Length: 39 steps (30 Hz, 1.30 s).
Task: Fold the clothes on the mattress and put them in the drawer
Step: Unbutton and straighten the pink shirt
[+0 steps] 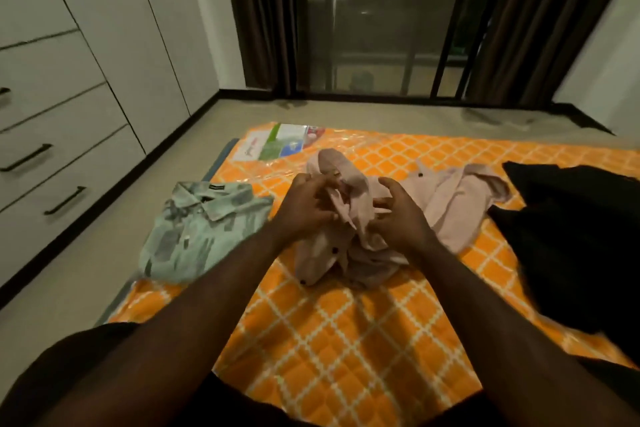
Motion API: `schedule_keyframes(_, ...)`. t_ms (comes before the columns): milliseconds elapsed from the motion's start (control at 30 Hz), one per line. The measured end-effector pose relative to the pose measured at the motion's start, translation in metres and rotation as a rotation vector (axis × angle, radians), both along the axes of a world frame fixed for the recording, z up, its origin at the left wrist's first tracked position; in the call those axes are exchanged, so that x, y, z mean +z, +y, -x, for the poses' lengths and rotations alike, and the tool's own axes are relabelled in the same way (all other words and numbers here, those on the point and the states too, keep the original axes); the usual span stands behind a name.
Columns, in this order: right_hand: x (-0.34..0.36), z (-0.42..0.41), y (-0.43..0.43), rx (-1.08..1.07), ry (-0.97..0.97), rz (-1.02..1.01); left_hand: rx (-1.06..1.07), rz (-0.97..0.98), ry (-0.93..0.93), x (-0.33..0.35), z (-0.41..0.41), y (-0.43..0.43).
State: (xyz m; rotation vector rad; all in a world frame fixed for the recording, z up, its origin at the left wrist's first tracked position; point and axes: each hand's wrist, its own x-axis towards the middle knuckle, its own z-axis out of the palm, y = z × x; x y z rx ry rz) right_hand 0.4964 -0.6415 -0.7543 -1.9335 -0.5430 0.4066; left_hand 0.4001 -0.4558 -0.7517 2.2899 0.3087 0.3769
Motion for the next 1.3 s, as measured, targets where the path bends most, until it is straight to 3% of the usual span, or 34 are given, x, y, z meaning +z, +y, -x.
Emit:
schedule_keyframes(67,-0.008,-0.008,0.008,-0.036,-0.063,0.119,0.016,-0.156,0.055,-0.021,-0.003,0.005)
schedule_keyframes(200,-0.022,-0.016,0.012,-0.13,-0.055,0.223,0.02,-0.25,0.034,-0.03,-0.016,0.009)
schedule_keyframes(300,-0.029,-0.022,0.01,-0.185,-0.031,0.282,0.055,-0.508,0.002,-0.032,-0.02,0.007)
schedule_keyframes(467,-0.026,-0.022,0.01,-0.242,0.204,0.046,0.124,-0.734,0.03,-0.03,-0.015,-0.002)
schedule_keyframes(567,-0.019,-0.018,0.012,-0.261,0.218,-0.085,0.077,-0.789,-0.024,-0.02,-0.008,-0.005)
schedule_keyframes(667,-0.008,-0.009,0.011,-0.268,0.141,-0.169,-0.047,-0.633,-0.111,-0.007,-0.005,-0.009)
schedule_keyframes(800,0.002,0.012,0.004,-0.21,-0.037,-0.247,0.06,-0.152,0.018,0.012,0.004,-0.016)
schedule_keyframes(867,0.003,0.022,0.005,-0.187,-0.178,-0.211,0.084,-0.013,0.06,0.02,0.01,-0.013)
schedule_keyframes(1000,0.005,0.045,0.011,-0.14,-0.331,-0.212,0.04,0.026,0.146,0.032,0.027,-0.013)
schedule_keyframes(1133,0.002,0.055,0.015,-0.129,-0.336,-0.226,0.036,0.066,0.151,0.034,0.045,-0.015)
schedule_keyframes(1300,0.002,0.056,0.017,-0.162,-0.321,-0.239,0.119,0.309,0.152,0.03,0.046,-0.019)
